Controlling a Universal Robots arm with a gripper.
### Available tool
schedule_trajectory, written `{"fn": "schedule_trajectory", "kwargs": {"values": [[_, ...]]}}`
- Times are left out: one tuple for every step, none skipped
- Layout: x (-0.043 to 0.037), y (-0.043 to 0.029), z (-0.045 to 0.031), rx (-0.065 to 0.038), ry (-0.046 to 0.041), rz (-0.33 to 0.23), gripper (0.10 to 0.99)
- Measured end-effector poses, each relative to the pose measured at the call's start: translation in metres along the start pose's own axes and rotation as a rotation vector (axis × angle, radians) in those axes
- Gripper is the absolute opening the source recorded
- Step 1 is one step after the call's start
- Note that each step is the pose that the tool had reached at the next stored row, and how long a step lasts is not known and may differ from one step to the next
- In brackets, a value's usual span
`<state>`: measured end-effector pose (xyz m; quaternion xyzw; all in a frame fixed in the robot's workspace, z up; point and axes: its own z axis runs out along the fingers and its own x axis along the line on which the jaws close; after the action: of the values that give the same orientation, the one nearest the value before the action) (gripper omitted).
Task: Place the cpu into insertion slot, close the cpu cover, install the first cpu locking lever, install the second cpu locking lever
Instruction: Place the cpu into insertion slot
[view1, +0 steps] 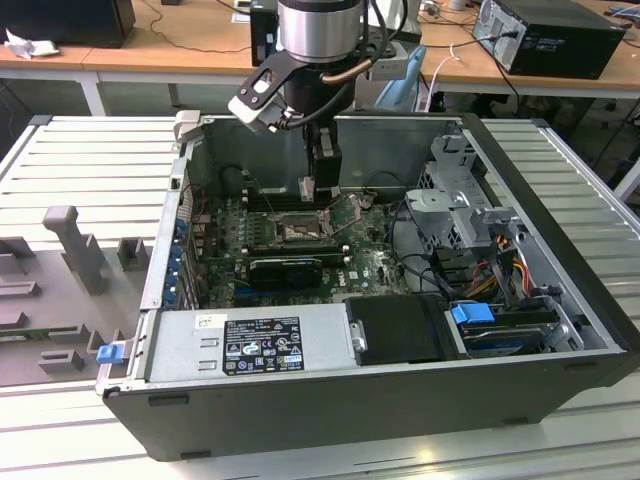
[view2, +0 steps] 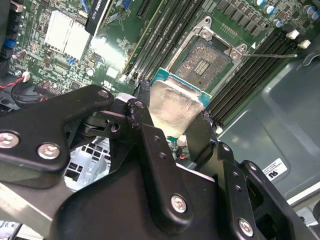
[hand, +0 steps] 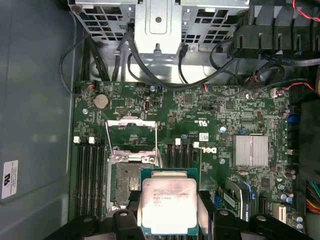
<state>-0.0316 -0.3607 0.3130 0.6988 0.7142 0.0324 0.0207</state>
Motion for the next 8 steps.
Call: {"fn": "schedule_trajectory", "kwargs": {"values": [[0.0000, -0.0001, 0.0015, 0.000, -0.0001, 0.000, 0.529], [0.0000, -0.0001, 0.0021, 0.000, -0.0001, 0.000, 0.529], [0.0000, -0.0002, 0.0028, 0.000, -0.0001, 0.000, 0.529], [-0.0001, -0.0002, 0.0032, 0.000, -0.0001, 0.000, 0.529], [-0.0001, -0.0004, 0.0038, 0.000, -0.0001, 0.000, 0.529], [-0.0001, -0.0006, 0.0054, 0.000, 0.0000, 0.000, 0.529], [-0.0001, -0.0006, 0.0065, 0.000, 0.0000, 0.000, 0.529], [-0.0001, -0.0008, 0.0077, 0.000, -0.0001, 0.000, 0.529]]}}
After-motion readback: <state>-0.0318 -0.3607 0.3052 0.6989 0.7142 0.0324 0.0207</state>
